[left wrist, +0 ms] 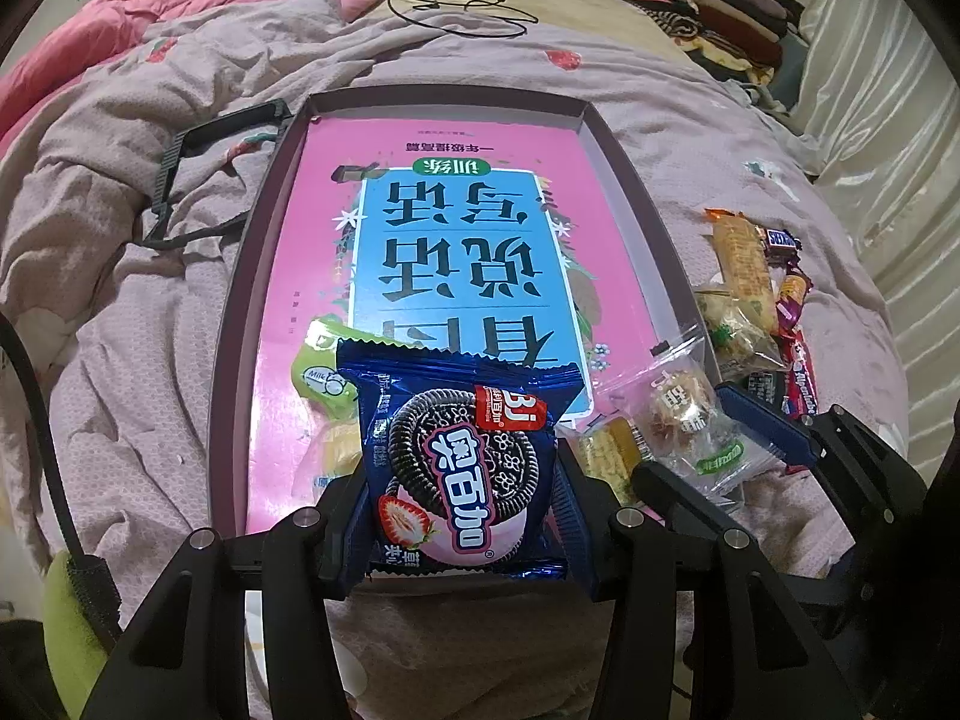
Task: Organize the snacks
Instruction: 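Release the biscuit pack with the left tool while the right releases the roll bag, then withdraw both open tools from the tray toward the remaining snacks, then move both open tools over the snack pile beside the tray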
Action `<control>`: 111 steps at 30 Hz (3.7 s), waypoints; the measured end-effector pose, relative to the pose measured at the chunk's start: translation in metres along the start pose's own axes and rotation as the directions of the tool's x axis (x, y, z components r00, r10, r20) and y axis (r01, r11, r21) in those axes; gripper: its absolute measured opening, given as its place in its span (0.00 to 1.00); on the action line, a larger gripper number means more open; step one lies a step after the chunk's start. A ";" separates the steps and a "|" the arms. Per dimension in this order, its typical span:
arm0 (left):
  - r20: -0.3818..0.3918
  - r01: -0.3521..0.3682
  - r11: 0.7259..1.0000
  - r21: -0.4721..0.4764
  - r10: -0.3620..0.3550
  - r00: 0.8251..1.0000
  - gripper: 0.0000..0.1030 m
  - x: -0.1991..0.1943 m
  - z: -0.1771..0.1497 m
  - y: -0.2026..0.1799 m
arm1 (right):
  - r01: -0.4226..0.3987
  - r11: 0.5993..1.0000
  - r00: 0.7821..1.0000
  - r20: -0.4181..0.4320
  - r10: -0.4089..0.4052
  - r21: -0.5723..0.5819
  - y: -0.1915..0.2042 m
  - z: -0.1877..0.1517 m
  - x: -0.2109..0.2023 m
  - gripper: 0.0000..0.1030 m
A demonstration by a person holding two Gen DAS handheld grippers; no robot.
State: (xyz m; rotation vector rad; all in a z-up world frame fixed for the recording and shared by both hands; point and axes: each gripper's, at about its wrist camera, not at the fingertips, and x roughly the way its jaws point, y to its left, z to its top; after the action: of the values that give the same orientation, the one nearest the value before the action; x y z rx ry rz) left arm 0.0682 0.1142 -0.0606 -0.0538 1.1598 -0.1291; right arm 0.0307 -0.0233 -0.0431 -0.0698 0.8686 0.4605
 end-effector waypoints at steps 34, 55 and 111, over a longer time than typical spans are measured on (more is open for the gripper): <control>0.083 0.020 1.000 -0.015 -0.019 0.996 0.71 -0.030 0.008 -0.001 | 0.024 0.996 0.997 0.076 -0.031 0.088 -0.021 0.005 -0.026 0.61; 0.124 0.026 0.999 0.034 -0.030 0.992 0.74 -0.054 0.011 -0.026 | 0.062 0.981 0.985 0.149 -0.090 0.182 -0.055 0.003 -0.061 0.67; 0.096 0.046 0.965 0.257 -0.073 0.993 0.77 -0.048 0.012 -0.128 | 0.185 0.897 0.969 0.080 -0.236 0.401 -0.155 -0.037 -0.082 0.71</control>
State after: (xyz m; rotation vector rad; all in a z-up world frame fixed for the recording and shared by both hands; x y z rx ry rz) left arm 0.0513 -0.0067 0.0018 0.1313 1.0296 -0.3242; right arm 0.0228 -0.2014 -0.0250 0.2299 0.8033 0.0794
